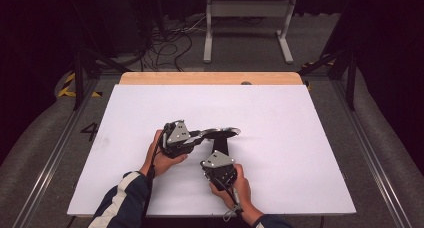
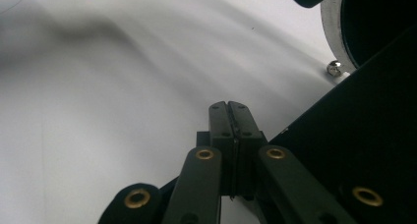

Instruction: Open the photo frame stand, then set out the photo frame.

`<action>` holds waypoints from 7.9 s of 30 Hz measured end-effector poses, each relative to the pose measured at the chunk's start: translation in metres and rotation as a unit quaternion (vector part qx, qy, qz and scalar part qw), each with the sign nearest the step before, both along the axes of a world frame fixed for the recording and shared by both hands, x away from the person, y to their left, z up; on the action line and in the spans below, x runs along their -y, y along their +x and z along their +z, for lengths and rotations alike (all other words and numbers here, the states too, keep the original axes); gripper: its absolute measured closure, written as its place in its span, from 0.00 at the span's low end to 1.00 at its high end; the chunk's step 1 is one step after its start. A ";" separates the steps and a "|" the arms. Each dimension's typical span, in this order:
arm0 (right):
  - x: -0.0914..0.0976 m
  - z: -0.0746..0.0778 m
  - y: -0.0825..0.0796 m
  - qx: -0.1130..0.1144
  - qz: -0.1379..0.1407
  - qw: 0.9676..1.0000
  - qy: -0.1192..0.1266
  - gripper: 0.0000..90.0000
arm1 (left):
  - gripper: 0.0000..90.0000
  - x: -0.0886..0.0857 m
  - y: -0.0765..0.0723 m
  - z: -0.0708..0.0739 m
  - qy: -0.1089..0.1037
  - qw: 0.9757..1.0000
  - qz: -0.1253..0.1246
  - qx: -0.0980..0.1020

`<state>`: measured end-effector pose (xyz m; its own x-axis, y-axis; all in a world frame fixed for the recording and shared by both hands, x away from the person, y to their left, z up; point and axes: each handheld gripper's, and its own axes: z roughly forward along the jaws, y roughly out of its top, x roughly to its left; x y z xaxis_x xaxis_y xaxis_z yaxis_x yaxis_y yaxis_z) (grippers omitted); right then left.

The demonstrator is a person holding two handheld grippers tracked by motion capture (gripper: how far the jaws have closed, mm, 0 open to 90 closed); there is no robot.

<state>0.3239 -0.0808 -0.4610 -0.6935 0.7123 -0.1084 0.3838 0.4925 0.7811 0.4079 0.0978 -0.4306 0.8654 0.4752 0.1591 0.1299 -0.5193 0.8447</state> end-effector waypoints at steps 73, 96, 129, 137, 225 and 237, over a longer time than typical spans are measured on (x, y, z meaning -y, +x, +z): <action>0.009 0.003 -0.003 0.015 -0.044 0.999 0.008 1.00 | 0.89 0.016 -0.006 -0.016 0.050 0.999 0.013 0.002; 0.029 0.006 -0.005 0.005 -0.023 1.000 0.008 1.00 | 0.90 0.017 -0.018 -0.012 0.069 0.997 -0.014 0.000; 0.051 0.005 -0.005 -0.016 -0.033 0.999 -0.002 1.00 | 0.82 0.025 -0.028 -0.015 0.031 0.999 -0.022 -0.013; 0.051 0.006 -0.005 -0.015 -0.032 0.999 0.004 1.00 | 0.76 0.026 -0.026 -0.016 0.010 1.000 -0.017 -0.017; 0.115 0.002 0.025 -0.036 -0.032 0.999 0.011 1.00 | 0.78 0.057 -0.044 -0.014 0.007 0.999 -0.053 0.002; 0.117 0.000 0.030 -0.037 -0.041 0.998 0.010 1.00 | 0.79 0.058 -0.043 -0.014 0.008 0.998 -0.060 0.000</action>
